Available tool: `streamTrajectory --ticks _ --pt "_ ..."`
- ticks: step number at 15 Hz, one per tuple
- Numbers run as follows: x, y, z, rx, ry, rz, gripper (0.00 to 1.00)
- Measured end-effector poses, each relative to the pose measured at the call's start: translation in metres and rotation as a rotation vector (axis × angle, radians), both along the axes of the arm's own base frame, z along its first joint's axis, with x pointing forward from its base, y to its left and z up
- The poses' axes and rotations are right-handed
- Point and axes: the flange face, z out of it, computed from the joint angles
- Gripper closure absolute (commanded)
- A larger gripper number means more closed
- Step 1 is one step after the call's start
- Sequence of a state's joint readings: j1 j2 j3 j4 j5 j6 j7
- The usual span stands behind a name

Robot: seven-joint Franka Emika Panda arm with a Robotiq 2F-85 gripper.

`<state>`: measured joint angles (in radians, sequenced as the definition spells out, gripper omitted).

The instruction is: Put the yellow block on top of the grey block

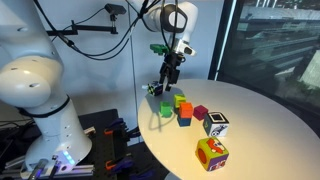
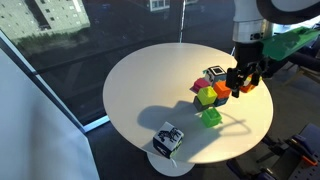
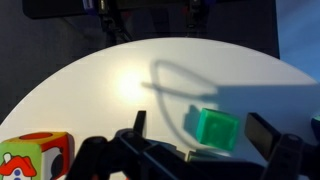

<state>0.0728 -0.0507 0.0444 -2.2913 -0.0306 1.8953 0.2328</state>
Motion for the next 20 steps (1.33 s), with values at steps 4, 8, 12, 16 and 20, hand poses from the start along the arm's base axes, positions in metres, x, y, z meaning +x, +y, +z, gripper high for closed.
streamTrajectory --ticks 4,8,12,16,20 --pt "-0.021 -0.004 0.024 -0.001 -0.014 0.003 0.00" --pt "-0.046 -0.008 0.046 -0.001 -0.048 0.006 0.00" --pt "-0.069 -0.012 0.069 0.009 -0.103 0.031 0.00" --pt "-0.089 -0.017 0.094 0.017 -0.173 0.048 0.00" --pt "-0.104 -0.019 0.112 0.020 -0.227 0.055 0.00"
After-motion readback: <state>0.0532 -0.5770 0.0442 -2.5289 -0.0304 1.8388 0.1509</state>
